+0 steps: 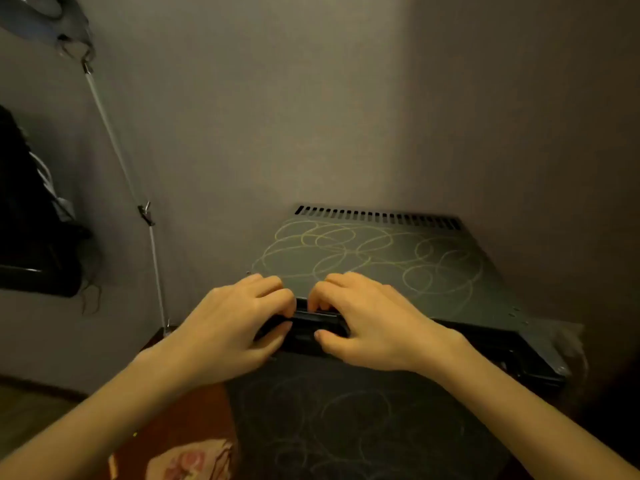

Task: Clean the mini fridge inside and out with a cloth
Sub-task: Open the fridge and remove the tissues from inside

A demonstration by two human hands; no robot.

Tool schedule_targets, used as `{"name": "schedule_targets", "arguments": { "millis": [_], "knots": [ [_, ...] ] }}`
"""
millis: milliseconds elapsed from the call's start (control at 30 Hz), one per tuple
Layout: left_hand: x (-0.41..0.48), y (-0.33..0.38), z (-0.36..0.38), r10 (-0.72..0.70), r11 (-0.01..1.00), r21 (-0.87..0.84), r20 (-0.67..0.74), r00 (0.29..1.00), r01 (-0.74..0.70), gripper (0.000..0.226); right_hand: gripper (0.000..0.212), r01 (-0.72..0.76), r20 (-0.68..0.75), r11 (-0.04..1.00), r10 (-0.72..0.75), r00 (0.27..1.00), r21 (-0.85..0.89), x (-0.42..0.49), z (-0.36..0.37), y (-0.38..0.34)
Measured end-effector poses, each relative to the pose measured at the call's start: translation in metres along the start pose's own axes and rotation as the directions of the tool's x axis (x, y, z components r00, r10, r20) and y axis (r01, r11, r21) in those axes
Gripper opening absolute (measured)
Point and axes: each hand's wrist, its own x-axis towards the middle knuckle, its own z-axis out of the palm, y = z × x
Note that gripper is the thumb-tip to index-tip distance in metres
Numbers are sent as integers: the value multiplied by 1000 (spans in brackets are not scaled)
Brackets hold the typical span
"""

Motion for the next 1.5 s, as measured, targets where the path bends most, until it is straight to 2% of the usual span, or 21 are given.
{"name": "schedule_targets", "arguments": {
  "millis": [133, 267, 533, 1500],
  "knots": [
    [-11, 6, 12, -41, 999, 31, 59, 997, 39, 16, 28, 31, -52, 996, -35, 998, -86, 1, 20, -4],
    [-20, 8, 25, -73, 996, 56, 0, 997, 73, 21, 28, 34, -123, 989, -52, 991, -144, 2, 38, -3],
    [-21, 10, 40, -95, 995, -20, -37, 995, 94, 25, 31, 50, -148, 984, -76, 986, -172, -3, 51, -5],
    [-20, 1, 41, -12, 1000, 18, -18, 1000, 12, 33, 30, -268, -357, 946, 190, 914, -183, -7, 73, -41]
  ]
}}
